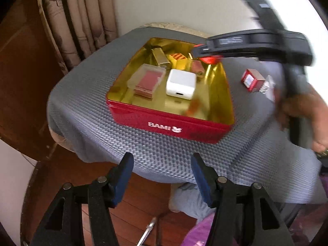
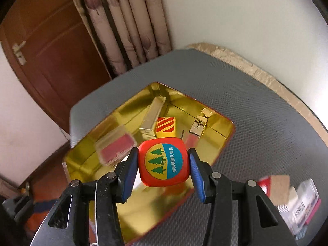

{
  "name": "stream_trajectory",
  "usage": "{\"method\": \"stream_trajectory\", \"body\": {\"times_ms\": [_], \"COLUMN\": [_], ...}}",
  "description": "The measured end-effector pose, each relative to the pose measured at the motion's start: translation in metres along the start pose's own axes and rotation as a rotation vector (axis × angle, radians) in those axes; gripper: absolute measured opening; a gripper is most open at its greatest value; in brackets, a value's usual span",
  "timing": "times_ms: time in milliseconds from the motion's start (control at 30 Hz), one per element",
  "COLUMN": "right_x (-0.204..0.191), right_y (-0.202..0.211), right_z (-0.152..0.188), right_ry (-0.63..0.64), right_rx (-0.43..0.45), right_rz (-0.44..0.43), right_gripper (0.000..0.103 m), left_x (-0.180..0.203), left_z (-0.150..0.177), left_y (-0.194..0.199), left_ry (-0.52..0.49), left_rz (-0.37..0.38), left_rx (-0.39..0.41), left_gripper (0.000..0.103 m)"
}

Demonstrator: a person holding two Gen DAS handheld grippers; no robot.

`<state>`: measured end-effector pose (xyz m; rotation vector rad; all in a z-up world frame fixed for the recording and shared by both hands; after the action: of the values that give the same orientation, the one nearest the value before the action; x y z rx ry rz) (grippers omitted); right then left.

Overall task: Organize rigid objects
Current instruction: 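Carry the tree-logo tape measure into the tin with the right tool and release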

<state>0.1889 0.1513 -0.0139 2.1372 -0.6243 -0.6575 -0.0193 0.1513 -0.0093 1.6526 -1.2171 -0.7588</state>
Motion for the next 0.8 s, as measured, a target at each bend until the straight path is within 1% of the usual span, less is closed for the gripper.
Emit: {"method": "stream_trajectory", "body": {"times_ms": [67,167,267,367,467,500,533,567,600,633,700,733,767,800], "right_x": [-0.001,0.003,0.001,0.001,0.003,0.005,0.008,0.009,0.011,0.017,0.025,0.032,0.039,0.049], "right_y": [-0.015,-0.035,-0.048,-0.064,-0.071,-0.072,-0.070,-0.065,-0.056,-0.039,-0.010,0.009,0.024,0.044], "right_z": [-0.006,-0.010,-0.016,-0.026,-0.035,-0.038,-0.039,-0.040,-0.041,-0.041,-0.036,-0.027,-0.017,0.000], "right_ry": [0.009,0.008,0.011,0.007,-0.008,-0.018,-0.040,-0.066,-0.094,-0.128,-0.171,-0.195,-0.209,-0.223], "right_rx": [-0.035,-0.083,-0.107,-0.115,-0.114,-0.110,-0.103,-0.084,-0.047,0.025,0.117,0.162,0.193,0.232], "right_rz": [0.018,0.046,0.061,0.091,0.094,0.097,0.076,0.036,-0.007,-0.025,-0.050,-0.068,-0.061,-0.036], "right_gripper": [0.045,0.045,0.045,0.044,0.044,0.045,0.049,0.061,0.069,0.080,0.082,0.082,0.083,0.086], "left_x": [0.000,-0.001,-0.003,-0.004,-0.006,-0.007,-0.008,-0.008,-0.009,-0.010,-0.010,-0.009,-0.007,-0.006], "left_z": [0.000,0.000,-0.001,-0.002,-0.002,-0.002,-0.002,-0.002,-0.002,-0.002,-0.002,-0.002,-0.002,-0.002], "left_y": [-0.001,-0.003,-0.005,-0.006,-0.008,-0.009,-0.009,-0.009,-0.009,-0.008,-0.005,-0.005,-0.003,-0.002], "left_ry": [0.008,0.014,0.020,0.028,0.039,0.045,0.052,0.058,0.062,0.064,0.062,0.058,0.049,0.043], "left_rz": [0.024,0.032,0.038,0.050,0.045,0.046,0.050,0.053,0.054,0.052,0.045,0.041,0.036,0.036], "left_rx": [-0.011,-0.020,-0.021,-0.031,-0.041,-0.044,-0.047,-0.048,-0.046,-0.043,-0.030,-0.026,-0.019,-0.016], "left_gripper": [0.060,0.060,0.060,0.060,0.060,0.060,0.060,0.060,0.060,0.060,0.060,0.060,0.060,0.060]}}
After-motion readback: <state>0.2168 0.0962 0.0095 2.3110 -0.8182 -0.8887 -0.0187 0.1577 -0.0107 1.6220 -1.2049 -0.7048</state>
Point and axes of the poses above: each gripper's, at about its wrist camera, not at the fingertips, and y roughly against the way its jaws point, x to its right, z to its underside, the point moved 7 cm from there along -y, roughly the way its jaws point, and after that the axes turned 6 degrees about -x, right-handed, at the moved point
